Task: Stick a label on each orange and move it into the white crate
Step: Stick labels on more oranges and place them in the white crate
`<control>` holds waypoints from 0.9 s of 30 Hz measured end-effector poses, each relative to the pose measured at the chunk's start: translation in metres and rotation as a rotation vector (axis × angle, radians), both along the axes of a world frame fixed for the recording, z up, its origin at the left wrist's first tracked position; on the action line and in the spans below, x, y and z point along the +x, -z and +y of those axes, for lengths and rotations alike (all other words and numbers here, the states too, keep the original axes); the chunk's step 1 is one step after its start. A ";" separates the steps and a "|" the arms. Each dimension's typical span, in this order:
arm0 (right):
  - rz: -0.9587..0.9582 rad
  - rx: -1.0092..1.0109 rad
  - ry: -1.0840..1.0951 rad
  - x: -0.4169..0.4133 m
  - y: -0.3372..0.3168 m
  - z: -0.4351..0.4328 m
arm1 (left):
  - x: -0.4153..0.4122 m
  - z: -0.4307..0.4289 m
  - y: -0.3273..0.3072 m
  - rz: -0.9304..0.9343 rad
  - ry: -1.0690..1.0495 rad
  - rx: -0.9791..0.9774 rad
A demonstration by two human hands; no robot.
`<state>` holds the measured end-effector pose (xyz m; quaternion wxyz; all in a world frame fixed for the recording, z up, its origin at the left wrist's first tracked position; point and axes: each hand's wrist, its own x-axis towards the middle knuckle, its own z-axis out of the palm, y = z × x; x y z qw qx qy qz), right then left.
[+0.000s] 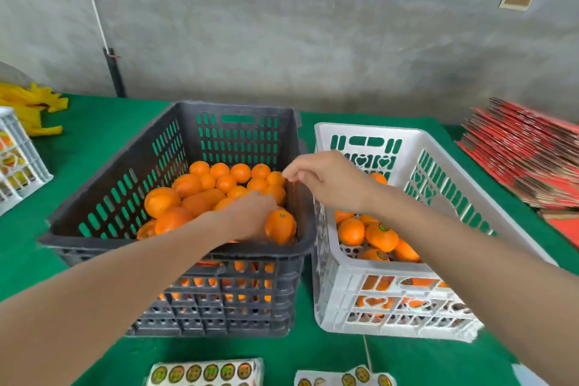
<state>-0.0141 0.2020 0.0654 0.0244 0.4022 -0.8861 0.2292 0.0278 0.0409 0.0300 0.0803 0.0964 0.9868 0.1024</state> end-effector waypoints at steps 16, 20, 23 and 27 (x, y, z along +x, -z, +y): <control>-0.214 -0.472 0.016 0.083 0.090 0.111 | 0.090 0.055 0.004 0.222 -0.266 1.329; -0.445 -0.038 0.003 0.094 0.153 0.123 | 0.135 0.097 0.041 0.088 -0.305 1.356; -0.522 0.246 -0.037 0.101 0.195 0.118 | 0.148 0.113 0.075 -0.063 -0.465 1.383; -0.436 0.442 -0.038 0.114 0.224 0.101 | 0.155 0.112 0.108 -0.245 -0.657 1.593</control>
